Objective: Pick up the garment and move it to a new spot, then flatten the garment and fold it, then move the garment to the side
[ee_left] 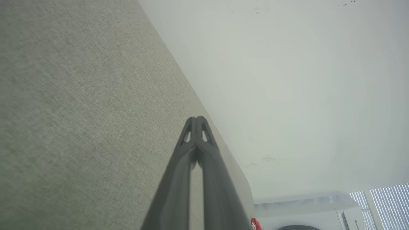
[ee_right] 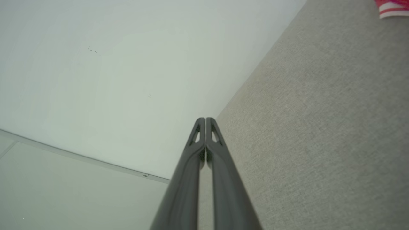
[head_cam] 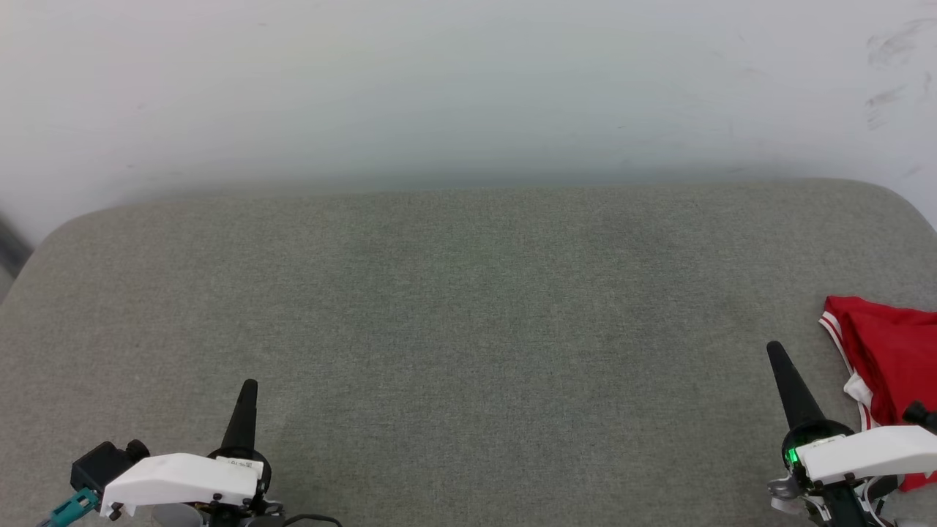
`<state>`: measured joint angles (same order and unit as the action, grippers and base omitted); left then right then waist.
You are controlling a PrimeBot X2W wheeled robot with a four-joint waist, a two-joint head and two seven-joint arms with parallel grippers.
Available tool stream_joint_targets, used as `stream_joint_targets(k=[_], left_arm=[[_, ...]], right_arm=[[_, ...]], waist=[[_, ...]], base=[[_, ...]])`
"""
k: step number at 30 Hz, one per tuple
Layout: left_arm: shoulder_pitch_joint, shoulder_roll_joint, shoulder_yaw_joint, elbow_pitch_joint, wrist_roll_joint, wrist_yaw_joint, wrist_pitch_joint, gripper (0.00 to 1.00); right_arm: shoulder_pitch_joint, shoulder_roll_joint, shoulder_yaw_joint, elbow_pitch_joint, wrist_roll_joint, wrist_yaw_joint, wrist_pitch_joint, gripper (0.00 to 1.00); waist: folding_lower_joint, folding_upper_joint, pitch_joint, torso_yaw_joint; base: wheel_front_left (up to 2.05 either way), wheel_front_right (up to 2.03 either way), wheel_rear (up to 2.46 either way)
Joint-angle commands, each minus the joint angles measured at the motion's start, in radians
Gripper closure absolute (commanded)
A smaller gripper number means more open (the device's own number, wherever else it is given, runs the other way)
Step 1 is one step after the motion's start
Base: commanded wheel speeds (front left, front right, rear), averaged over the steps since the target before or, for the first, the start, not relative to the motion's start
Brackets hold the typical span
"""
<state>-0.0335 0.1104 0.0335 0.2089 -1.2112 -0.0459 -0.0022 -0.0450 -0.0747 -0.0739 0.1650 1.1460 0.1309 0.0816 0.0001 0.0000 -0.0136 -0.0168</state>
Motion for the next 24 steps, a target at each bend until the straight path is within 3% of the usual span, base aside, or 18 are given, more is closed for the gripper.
stream_joint_targets(k=[1, 24], left_arm=[[-0.025, -0.003, 0.007, -0.004, -0.022, -0.009, 0.007, 1.0], [-0.052, -0.031, 0.044, 0.016, -0.201, -0.047, 0.061, 1.0]], right_arm=[[-0.025, 0.003, -0.005, -0.002, 0.027, 0.0, 0.004, 1.0], [-0.047, 0.014, -0.023, 0.038, 0.235, 0.0, 0.018, 1.0]], waist=[[-0.0001, 0.0, 0.0, 0.0], [-0.0001, 0.0, 0.007, 0.007]], base=[[0.0, 0.0, 0.0], [0.0, 0.0, 0.0]])
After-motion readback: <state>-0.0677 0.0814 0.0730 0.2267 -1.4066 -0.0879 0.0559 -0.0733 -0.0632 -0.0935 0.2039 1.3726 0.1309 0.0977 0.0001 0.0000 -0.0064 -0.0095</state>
